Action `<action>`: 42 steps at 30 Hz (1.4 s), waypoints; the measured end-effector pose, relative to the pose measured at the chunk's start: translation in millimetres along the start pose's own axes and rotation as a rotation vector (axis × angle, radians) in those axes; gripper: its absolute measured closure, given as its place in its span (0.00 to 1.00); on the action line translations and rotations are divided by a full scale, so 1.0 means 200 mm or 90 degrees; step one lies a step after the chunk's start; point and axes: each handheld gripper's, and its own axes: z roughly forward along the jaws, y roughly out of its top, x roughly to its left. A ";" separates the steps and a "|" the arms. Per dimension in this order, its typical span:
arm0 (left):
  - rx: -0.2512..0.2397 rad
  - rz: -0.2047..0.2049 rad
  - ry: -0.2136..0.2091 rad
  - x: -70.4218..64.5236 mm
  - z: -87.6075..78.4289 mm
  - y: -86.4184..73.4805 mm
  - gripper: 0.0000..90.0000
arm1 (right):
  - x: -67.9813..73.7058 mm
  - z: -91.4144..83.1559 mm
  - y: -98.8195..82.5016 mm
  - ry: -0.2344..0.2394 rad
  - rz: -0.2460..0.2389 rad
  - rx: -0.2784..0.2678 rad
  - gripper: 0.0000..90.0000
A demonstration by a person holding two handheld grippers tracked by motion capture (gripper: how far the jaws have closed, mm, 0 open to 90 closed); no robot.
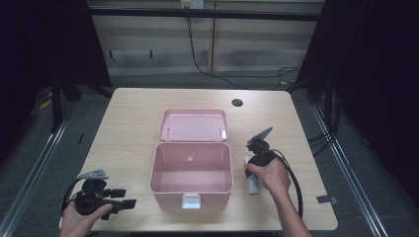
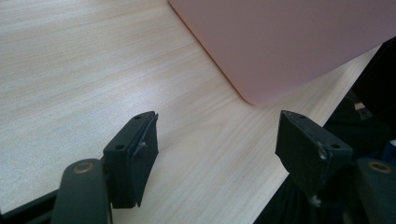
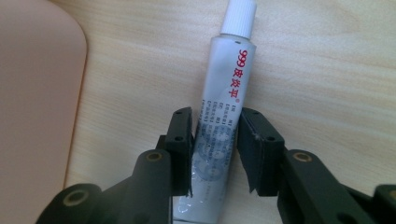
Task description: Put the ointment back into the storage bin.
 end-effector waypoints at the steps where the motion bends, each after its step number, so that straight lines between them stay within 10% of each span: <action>1: 0.000 0.000 0.000 0.00 0.00 0.00 0.33 | 0.00 0.01 0.00 -0.002 -0.010 0.000 0.75; 14: 0.001 -0.001 -0.001 0.00 0.00 0.00 0.32 | 0.05 0.03 0.00 -0.042 -0.083 0.015 0.79; 42: 0.000 -0.004 0.001 0.00 0.00 0.00 0.32 | -0.01 -0.12 -0.08 0.017 -0.150 -0.003 0.80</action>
